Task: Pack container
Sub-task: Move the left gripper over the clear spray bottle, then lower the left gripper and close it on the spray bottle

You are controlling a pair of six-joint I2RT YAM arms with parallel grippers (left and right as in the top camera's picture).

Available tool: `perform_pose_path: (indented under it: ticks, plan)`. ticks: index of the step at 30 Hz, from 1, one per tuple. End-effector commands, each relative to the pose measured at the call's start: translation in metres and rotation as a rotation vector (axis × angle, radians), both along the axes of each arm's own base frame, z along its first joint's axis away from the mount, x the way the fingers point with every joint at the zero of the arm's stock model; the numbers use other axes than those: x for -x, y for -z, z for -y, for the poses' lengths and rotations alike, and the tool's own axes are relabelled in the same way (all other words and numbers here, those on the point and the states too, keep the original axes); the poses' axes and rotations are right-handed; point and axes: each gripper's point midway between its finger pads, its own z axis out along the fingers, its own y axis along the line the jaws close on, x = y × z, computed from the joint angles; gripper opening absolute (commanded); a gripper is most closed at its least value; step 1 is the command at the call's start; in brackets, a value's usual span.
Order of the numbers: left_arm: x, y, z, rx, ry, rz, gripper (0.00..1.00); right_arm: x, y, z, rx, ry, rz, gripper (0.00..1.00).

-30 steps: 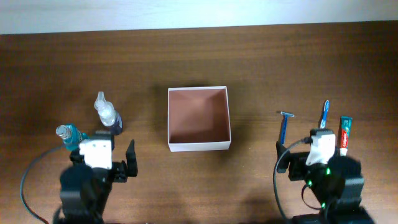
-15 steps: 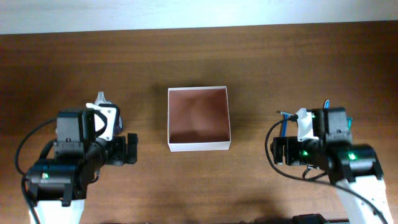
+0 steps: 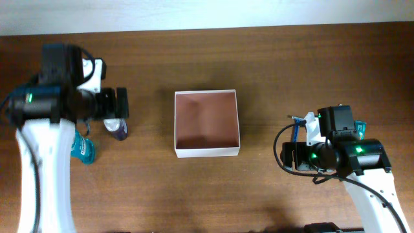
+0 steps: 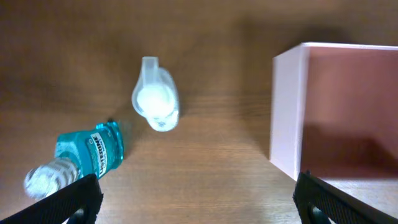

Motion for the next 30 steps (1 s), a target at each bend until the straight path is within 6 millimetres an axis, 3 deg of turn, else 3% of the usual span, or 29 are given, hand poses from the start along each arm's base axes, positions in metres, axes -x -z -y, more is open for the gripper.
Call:
perform_pose_path:
  ticks: [1,3,5,20,24,26,30]
  plan:
    - [-0.011,0.032,-0.020,0.011,-0.074,-0.111,0.99,-0.003,-0.004,0.014,0.054,0.076,0.011,0.99]
    - [-0.017,0.057,-0.029,0.026,-0.092,-0.189,0.99,-0.003,-0.004,0.015,0.058,0.083,0.011,0.99]
    - [-0.020,0.068,-0.031,0.022,-0.070,-0.218,0.99,-0.003,-0.004,0.015,0.058,0.083,0.012,0.98]
    - [-0.037,0.115,-0.036,0.012,-0.071,-0.315,0.98,-0.003,-0.004,0.015,0.058,0.083,0.010,0.99]
    - [-0.041,0.121,-0.039,0.002,-0.074,-0.316,0.89,-0.002,-0.004,0.015,0.058,0.083,0.009,0.99]
    - [-0.043,0.121,-0.039,0.001,-0.073,-0.310,0.78,-0.002,-0.004,0.015,0.058,0.083,0.007,0.99]
    - [-0.042,0.121,-0.039,0.002,-0.073,-0.314,0.68,-0.002,-0.004,0.015,0.058,0.083,0.006,0.98]
